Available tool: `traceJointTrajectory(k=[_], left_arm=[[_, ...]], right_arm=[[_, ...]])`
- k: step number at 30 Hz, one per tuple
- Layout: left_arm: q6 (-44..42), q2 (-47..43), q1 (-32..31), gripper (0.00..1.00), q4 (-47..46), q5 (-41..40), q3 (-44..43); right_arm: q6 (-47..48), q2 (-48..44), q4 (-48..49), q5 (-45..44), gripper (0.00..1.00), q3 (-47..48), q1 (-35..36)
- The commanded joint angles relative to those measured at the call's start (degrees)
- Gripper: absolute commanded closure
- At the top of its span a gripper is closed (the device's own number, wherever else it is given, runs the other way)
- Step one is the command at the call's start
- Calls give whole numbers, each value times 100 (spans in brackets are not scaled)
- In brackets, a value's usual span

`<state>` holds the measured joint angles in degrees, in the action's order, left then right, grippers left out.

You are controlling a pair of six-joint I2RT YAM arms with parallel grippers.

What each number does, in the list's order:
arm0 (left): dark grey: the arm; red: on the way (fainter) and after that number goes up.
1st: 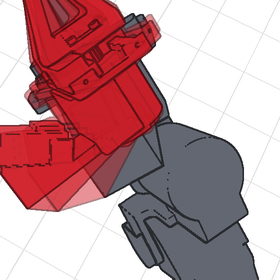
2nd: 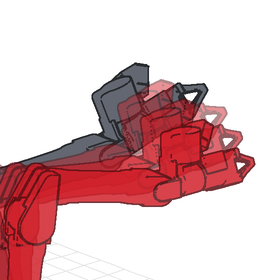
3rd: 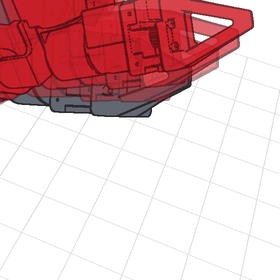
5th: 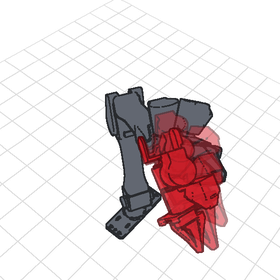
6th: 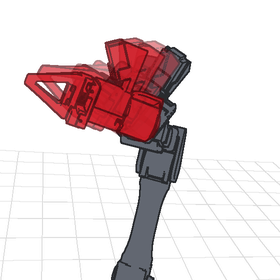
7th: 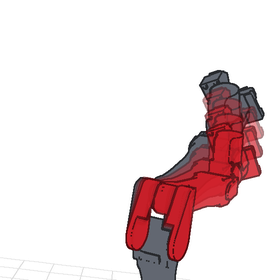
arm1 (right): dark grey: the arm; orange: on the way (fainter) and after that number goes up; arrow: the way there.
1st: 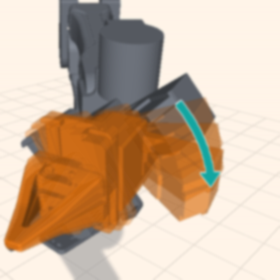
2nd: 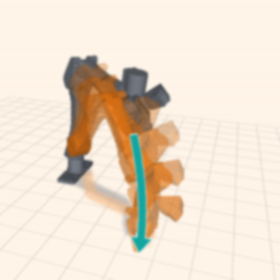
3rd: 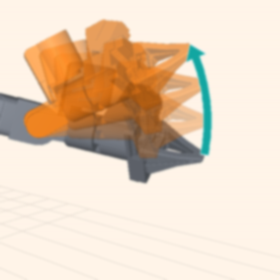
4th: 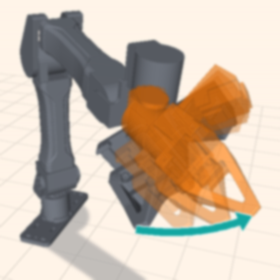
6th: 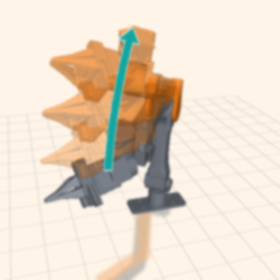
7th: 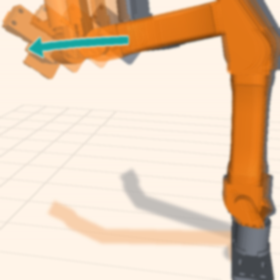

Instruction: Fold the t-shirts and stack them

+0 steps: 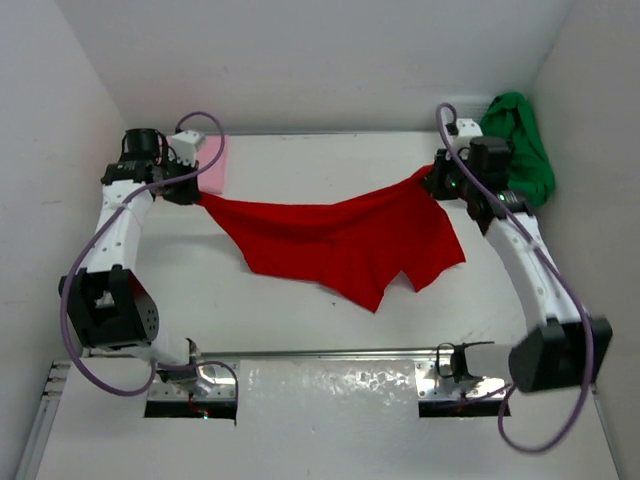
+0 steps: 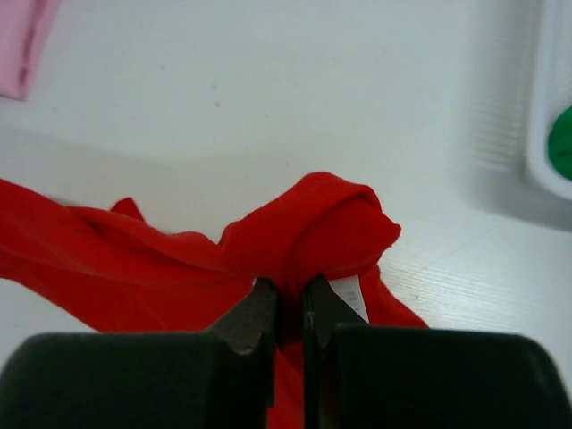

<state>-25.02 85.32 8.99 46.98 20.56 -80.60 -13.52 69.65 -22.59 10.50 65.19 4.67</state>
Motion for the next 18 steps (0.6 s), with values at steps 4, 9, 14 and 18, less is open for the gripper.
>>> traceJointTrajectory(k=[4, 9, 14, 18], left_arm=[[181, 468, -12, 100, -514, 238, 492], [269, 434, -29, 100, -857, 265, 940], [252, 240, -29, 100, -963, 194, 1239], [225, 169, -29, 100, -989, 28, 1345]], right_arm=[[-238, 2819, 3, 39, 53, 1388, -10], [-300, 3908, -878, -380, 19, 3026, 43], [-230, 2389, -457, -1242, 1, 1702, 543], [-781, 1421, -395, -2033, 3, -167, 1709]])
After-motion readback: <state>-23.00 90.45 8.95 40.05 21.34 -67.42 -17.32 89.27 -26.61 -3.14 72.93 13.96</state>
